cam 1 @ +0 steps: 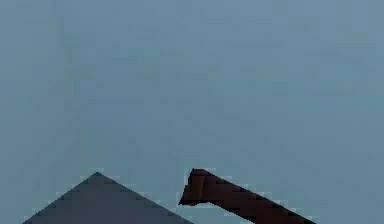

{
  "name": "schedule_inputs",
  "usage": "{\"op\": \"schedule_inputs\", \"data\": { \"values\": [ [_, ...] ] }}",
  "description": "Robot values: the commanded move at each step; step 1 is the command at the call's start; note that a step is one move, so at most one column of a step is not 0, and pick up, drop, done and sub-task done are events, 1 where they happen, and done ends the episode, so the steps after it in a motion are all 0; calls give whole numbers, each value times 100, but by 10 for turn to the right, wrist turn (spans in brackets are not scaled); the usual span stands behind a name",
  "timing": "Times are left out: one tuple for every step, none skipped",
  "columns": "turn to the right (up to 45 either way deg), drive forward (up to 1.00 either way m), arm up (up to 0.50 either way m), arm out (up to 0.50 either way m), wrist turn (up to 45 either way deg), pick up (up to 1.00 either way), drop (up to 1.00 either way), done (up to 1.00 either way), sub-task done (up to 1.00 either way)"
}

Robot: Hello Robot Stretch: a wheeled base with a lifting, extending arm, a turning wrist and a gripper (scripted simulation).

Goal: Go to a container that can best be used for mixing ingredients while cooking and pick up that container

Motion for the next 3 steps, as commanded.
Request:
{"op": "schedule_inputs", "data": {
  "values": [
    [450,0,0,0,0,0,0,0,0],
    [450,0,0,0,0,0,0,0,0],
    [90,0,0,0,0,0,0,0,0]
  ]
}}
